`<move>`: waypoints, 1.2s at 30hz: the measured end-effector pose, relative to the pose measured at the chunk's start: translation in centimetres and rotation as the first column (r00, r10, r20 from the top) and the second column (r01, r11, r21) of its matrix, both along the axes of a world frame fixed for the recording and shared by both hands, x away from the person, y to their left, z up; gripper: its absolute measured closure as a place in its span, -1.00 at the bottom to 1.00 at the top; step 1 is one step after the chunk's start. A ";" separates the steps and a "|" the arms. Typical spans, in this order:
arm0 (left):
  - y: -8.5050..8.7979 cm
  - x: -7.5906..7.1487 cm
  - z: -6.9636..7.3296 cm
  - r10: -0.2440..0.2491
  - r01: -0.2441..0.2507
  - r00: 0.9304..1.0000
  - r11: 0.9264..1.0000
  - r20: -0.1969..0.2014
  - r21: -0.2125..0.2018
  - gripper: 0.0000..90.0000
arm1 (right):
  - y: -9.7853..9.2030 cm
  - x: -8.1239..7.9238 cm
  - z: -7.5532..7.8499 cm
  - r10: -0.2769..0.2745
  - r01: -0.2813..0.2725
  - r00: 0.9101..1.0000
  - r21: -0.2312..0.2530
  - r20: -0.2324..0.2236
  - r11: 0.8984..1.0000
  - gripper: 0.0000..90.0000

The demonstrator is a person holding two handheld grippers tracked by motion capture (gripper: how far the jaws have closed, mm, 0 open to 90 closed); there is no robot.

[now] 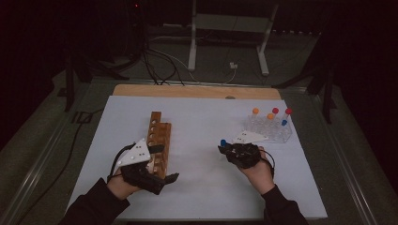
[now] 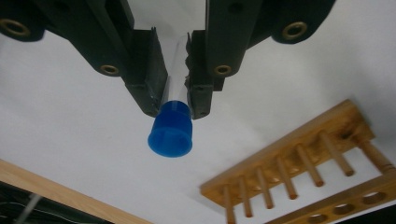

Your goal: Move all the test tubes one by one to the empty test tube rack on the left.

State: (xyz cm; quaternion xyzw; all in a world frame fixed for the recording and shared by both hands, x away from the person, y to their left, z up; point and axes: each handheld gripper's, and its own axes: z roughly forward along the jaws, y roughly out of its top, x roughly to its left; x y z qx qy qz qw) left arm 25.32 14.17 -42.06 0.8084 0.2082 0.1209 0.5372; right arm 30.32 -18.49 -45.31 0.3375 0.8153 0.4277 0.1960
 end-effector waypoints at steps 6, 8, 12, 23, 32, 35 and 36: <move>-1.6 1.0 0.6 -0.003 0.003 1.000 1.000 0.005 0.005 -0.99 | 1.0 -0.9 0.1 0.054 -0.054 0.999 0.012 -0.003 0.998 0.72; -2.1 1.4 0.9 0.000 -0.001 1.000 1.000 0.011 0.010 -0.99 | 1.4 -1.2 0.1 0.068 -0.068 0.998 0.005 0.003 0.998 0.72; -3.2 2.0 1.1 0.007 -0.007 1.000 1.000 0.006 0.019 -0.99 | 2.0 -1.8 0.3 0.096 -0.096 0.995 0.012 0.009 0.995 0.72; -6.2 2.9 1.5 -0.025 0.025 1.000 1.000 0.015 0.006 -0.82 | 2.8 -2.5 0.4 0.137 -0.137 0.990 0.026 0.011 0.990 0.72; -8.2 3.3 1.1 -0.042 0.042 0.999 0.999 0.009 0.007 -0.28 | 3.0 -2.9 0.8 0.156 -0.156 0.988 0.030 0.024 0.987 0.72; -8.6 3.6 0.8 -0.047 0.047 0.999 0.999 0.002 0.019 -0.07 | 3.1 -2.9 0.8 0.156 -0.156 0.988 0.028 0.024 0.987 0.72; -8.6 3.6 0.7 -0.049 0.049 0.999 0.999 -0.003 0.019 -0.01 | 3.1 -2.9 0.8 0.156 -0.156 0.987 0.027 0.026 0.987 0.72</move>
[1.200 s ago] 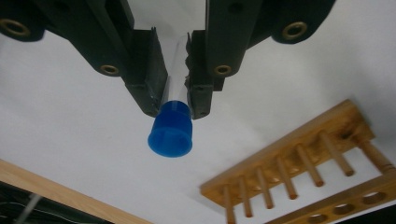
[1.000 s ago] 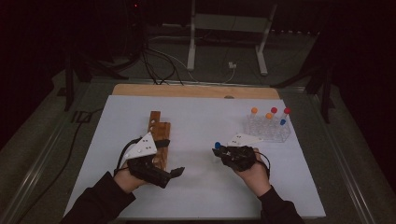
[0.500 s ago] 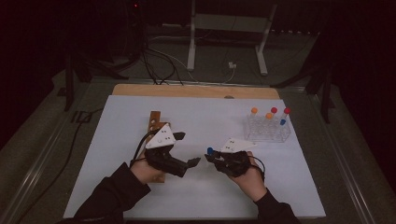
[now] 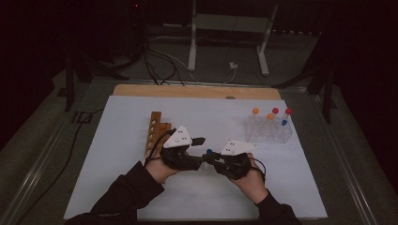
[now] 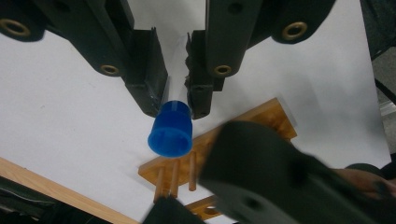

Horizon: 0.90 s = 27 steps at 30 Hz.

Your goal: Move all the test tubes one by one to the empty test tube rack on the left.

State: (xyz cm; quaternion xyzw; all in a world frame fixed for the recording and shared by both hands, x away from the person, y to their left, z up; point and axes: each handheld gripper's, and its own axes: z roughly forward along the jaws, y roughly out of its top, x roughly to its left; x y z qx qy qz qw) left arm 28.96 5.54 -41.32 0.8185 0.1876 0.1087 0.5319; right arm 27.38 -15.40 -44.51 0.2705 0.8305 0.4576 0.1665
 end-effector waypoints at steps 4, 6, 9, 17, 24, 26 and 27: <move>-0.3 0.2 -0.4 0.001 -0.001 1.000 1.000 -0.008 0.015 0.20 | 0.0 0.0 0.1 0.004 -0.004 1.000 0.003 0.004 1.000 0.72; -0.4 0.2 -0.5 -0.003 0.003 1.000 1.000 -0.009 0.025 0.31 | 0.0 0.0 0.2 0.002 -0.002 1.000 0.004 0.004 1.000 0.72; -0.5 0.3 -0.6 0.002 -0.001 1.000 0.999 -0.011 0.033 0.47 | 0.0 0.0 0.2 0.003 -0.003 1.000 0.007 0.002 1.000 0.72; -1.0 0.3 -0.7 -0.001 0.002 1.000 0.998 -0.009 0.060 0.71 | -0.1 0.1 0.1 0.001 -0.001 1.000 0.009 -0.004 1.000 0.72; -0.5 0.6 -0.1 0.016 -0.017 1.000 0.999 0.008 0.050 0.73 | -0.4 0.2 0.2 -0.023 0.023 1.000 0.043 -0.001 0.999 0.29; 0.1 0.8 0.2 0.033 -0.034 0.999 0.998 0.022 0.044 0.73 | -0.6 0.4 0.1 -0.033 0.034 0.999 0.052 -0.006 0.998 0.09; 0.4 0.9 0.4 0.043 -0.044 0.999 0.998 0.025 0.036 0.73 | -0.8 0.4 0.0 -0.036 0.036 0.999 0.055 -0.001 0.998 0.05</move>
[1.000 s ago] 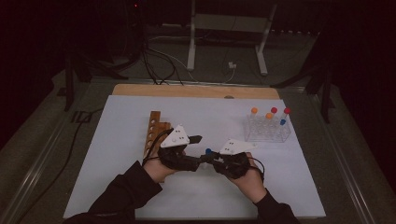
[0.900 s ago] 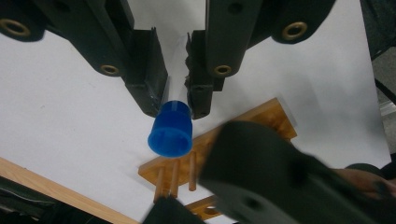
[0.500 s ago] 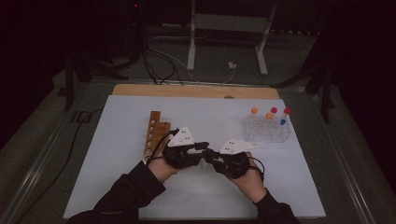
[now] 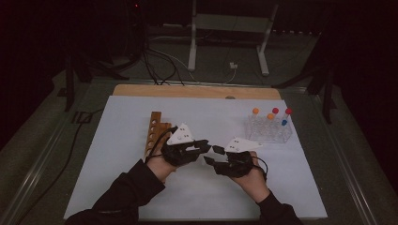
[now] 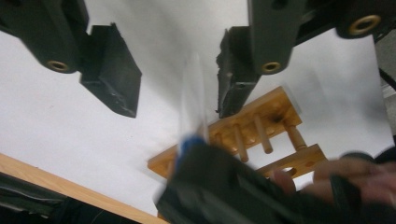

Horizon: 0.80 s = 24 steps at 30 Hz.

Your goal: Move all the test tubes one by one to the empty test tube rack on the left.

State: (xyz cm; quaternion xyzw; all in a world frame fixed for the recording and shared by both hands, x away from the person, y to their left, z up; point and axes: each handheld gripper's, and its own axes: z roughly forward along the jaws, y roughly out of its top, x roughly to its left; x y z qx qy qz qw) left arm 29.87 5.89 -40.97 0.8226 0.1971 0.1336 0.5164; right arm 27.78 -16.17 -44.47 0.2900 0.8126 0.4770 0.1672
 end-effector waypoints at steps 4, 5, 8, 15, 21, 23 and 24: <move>1.1 0.6 0.5 0.037 -0.037 0.999 0.999 0.010 -0.007 0.73 | -0.3 0.1 -0.1 -0.003 0.003 1.000 0.005 0.000 1.000 -0.19; 1.4 0.8 0.6 0.046 -0.046 0.999 0.999 0.008 -0.012 0.73 | -0.3 0.1 -0.1 -0.006 0.006 1.000 0.011 0.005 1.000 -0.24; 2.3 1.2 0.9 0.072 -0.071 0.997 0.997 0.012 -0.020 0.73 | -0.3 0.1 -0.1 -0.023 0.022 1.000 0.011 0.011 1.000 -0.51; 4.3 2.6 2.0 0.144 -0.143 0.989 0.989 0.034 -0.023 0.73 | -0.5 0.1 -0.1 -0.033 0.033 0.999 0.034 0.013 0.999 -0.94; 5.9 4.0 3.0 0.215 -0.214 0.976 0.976 0.034 -0.033 0.73 | -0.6 0.0 0.0 -0.046 0.045 0.999 0.033 0.016 0.998 -1.00; 6.4 4.4 3.1 0.238 -0.237 0.971 0.971 0.037 -0.038 0.73 | -0.6 0.0 0.0 -0.051 0.051 0.999 0.039 0.017 0.998 -1.00; 6.6 4.5 3.2 0.247 -0.245 0.968 0.969 0.039 -0.040 0.73 | -0.7 -0.1 0.1 -0.049 0.048 0.999 0.043 0.019 0.998 -1.00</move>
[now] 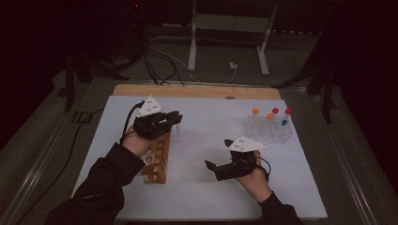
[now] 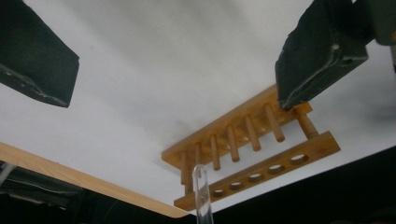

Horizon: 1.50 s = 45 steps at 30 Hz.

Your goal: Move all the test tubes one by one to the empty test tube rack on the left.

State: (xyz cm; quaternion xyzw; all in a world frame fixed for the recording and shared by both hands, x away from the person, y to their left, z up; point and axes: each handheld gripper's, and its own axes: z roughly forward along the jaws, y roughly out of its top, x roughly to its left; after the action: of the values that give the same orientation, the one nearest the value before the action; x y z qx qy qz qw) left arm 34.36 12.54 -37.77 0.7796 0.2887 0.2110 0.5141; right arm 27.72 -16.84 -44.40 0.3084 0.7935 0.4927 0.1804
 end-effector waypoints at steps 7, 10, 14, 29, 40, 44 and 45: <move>1.8 0.9 0.7 0.057 -0.057 0.998 0.998 0.021 -0.007 0.73 | -0.2 0.0 0.2 0.002 -0.002 1.000 0.019 -0.010 1.000 -1.00; 2.7 1.4 0.9 0.090 -0.090 0.996 0.996 0.027 -0.017 0.73 | -0.1 -0.1 0.2 0.009 -0.009 1.000 0.026 -0.014 1.000 -1.00; 3.9 2.2 1.0 0.137 -0.137 0.990 0.991 0.045 -0.003 0.73 | 0.0 -0.1 0.4 0.021 -0.021 1.000 0.030 -0.016 0.999 -1.00; 6.4 4.9 -0.9 0.252 -0.251 0.968 0.968 0.021 -0.020 0.73 | -0.3 0.0 0.3 0.021 -0.021 1.000 0.028 -0.021 0.999 -1.00; 6.1 5.4 -4.7 0.256 -0.256 0.966 0.967 -0.035 -0.004 0.73 | -0.5 0.2 0.1 0.017 -0.016 0.999 0.032 -0.031 0.999 -1.00; 6.1 5.4 -6.5 0.267 -0.266 0.963 0.964 -0.042 0.015 0.73 | -0.5 0.2 0.1 0.017 -0.016 0.999 0.034 -0.032 0.999 -1.00; 6.1 5.4 -6.9 0.266 -0.266 0.963 0.964 -0.045 0.018 0.73 | -0.5 0.2 0.1 0.019 -0.018 0.999 0.034 -0.033 0.999 -1.00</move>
State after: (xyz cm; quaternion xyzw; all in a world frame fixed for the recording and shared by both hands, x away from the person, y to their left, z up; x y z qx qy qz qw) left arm 39.76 18.60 -44.65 0.7415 0.4016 0.2615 0.4697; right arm 27.92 -17.32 -44.27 0.3123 0.7907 0.5024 0.1575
